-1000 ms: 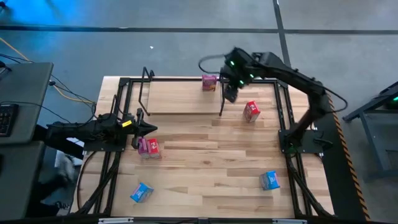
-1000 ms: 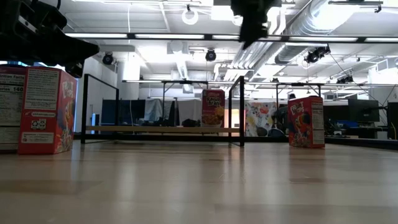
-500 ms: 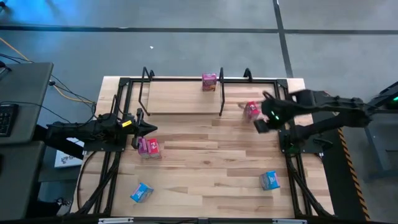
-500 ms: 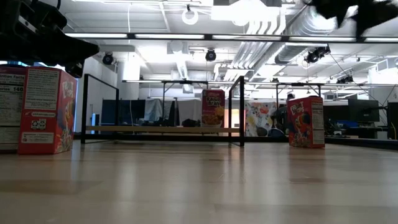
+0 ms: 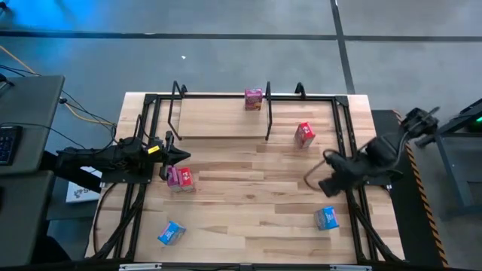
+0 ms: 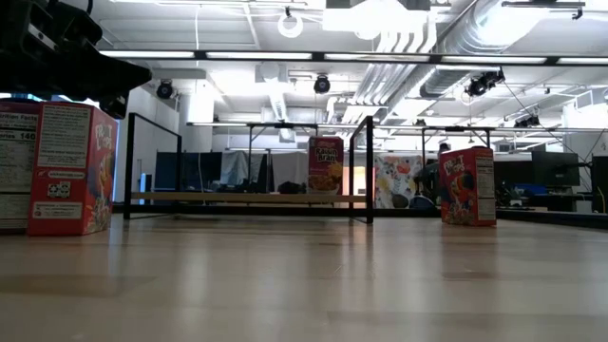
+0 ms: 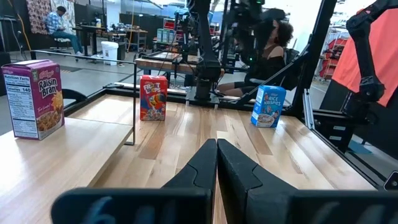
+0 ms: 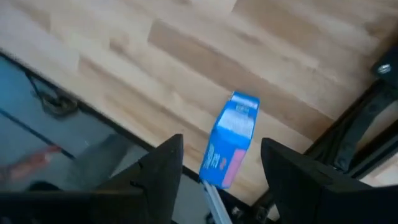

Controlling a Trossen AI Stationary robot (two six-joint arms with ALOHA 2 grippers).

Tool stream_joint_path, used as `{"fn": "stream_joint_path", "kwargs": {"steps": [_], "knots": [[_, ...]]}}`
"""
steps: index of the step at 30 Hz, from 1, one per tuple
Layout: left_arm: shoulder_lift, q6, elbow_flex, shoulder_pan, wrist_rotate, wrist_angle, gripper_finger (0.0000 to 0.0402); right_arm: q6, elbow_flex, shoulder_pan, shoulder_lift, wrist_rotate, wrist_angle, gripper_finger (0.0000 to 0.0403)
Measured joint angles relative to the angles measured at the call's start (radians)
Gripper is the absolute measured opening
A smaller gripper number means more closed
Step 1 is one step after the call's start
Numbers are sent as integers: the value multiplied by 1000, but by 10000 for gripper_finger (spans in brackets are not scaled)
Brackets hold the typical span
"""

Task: Stack cereal on shelf
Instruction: Put the right blue cereal box on the shelf

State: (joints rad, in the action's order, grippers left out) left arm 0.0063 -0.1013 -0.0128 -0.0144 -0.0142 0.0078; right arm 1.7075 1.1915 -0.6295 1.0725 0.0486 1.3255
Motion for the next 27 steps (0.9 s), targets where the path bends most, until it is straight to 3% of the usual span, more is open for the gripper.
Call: {"fn": "stream_joint_path", "kwargs": {"steps": [12,19,27], "knots": [[0,0,0,0,0,0,5,276,0,-354,120,-57,-32,209],[0,0,0,0,0,0,5,414,0,-413,127,-167,-83,209],[0,0,0,0,0,0,5,405,0,-414,127,-259,-115,209]]}}
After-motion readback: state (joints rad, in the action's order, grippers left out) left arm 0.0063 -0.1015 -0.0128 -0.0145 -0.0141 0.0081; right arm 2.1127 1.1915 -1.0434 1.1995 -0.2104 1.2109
